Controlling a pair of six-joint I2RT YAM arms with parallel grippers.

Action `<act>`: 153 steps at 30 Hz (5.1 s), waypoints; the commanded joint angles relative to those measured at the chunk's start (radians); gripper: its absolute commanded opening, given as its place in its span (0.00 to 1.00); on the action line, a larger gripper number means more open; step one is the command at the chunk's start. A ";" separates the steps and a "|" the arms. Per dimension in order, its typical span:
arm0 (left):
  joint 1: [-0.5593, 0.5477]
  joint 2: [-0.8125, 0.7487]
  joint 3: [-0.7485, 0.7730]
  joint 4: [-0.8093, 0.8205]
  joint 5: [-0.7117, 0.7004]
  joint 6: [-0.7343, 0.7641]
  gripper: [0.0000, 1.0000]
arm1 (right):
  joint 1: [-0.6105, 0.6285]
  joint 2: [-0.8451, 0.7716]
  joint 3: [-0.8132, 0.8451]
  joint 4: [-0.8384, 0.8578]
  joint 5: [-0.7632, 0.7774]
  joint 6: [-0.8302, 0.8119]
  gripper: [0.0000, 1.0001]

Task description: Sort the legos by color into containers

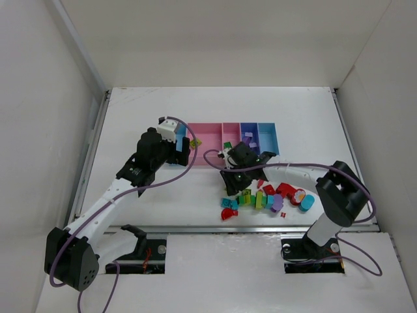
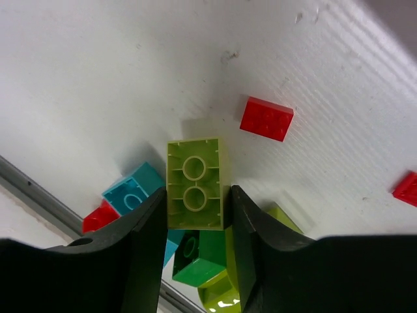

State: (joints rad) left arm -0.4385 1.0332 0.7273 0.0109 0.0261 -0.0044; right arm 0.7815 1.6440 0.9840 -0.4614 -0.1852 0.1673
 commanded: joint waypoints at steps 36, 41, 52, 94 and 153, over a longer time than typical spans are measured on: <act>0.035 0.013 -0.026 0.092 0.106 0.101 0.88 | -0.262 0.172 0.599 0.210 -0.169 0.159 0.09; 0.044 0.044 0.001 0.101 0.074 0.132 0.88 | -0.199 0.318 0.763 0.057 -0.089 0.055 0.21; 0.044 0.084 0.020 0.110 0.044 0.162 0.91 | -0.169 0.356 0.823 0.018 -0.026 0.035 1.00; -0.014 0.028 -0.060 0.126 0.155 0.192 0.88 | -0.068 -0.219 -0.094 -0.197 -0.014 0.098 0.80; -0.131 0.202 0.282 -0.250 0.919 0.940 0.76 | -0.027 -0.213 0.389 -0.108 -0.052 0.115 0.12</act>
State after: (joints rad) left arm -0.5579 1.2339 0.9581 -0.2134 0.9157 0.9073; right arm 0.7475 1.4654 1.3266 -0.6331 -0.2035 0.2668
